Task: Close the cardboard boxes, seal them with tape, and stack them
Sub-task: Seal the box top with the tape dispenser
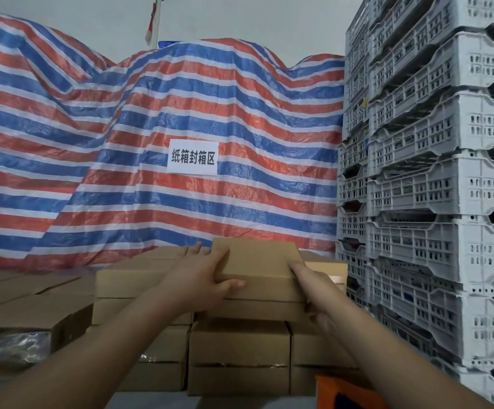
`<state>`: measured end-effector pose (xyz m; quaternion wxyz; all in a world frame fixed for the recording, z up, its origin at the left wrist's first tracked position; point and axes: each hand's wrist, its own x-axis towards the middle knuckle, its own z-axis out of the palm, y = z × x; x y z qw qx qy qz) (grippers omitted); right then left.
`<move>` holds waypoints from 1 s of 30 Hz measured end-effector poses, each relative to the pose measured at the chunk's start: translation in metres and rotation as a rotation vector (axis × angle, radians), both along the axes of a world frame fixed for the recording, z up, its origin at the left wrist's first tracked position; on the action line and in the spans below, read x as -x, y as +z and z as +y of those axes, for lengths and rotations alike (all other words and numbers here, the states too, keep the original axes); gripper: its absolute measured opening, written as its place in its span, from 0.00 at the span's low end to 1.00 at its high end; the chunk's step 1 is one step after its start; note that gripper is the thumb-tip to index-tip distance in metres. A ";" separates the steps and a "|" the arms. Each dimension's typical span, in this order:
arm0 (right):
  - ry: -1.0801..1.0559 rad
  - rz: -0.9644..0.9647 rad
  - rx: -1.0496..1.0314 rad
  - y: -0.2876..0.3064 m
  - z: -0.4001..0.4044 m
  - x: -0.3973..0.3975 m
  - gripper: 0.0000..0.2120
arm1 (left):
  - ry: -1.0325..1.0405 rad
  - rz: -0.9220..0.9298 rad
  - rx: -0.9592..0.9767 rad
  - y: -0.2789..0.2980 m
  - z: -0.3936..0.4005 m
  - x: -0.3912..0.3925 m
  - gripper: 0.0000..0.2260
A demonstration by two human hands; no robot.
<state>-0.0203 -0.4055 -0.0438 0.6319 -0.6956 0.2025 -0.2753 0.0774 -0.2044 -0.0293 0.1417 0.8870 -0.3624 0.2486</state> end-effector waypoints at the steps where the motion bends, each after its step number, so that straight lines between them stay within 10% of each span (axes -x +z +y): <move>1: 0.006 0.028 0.010 0.000 0.001 -0.003 0.27 | 0.004 0.009 -0.021 0.002 0.001 -0.005 0.35; 17: -0.041 0.171 0.279 -0.015 0.004 -0.039 0.40 | -0.010 0.124 0.081 -0.014 0.002 -0.041 0.28; 25: -0.294 0.003 1.326 -0.017 0.022 -0.037 0.31 | 0.042 -0.040 0.009 -0.024 0.002 -0.039 0.37; 30: -0.267 0.085 1.506 -0.032 0.028 -0.044 0.22 | 0.052 -0.126 -0.038 -0.029 0.003 -0.041 0.37</move>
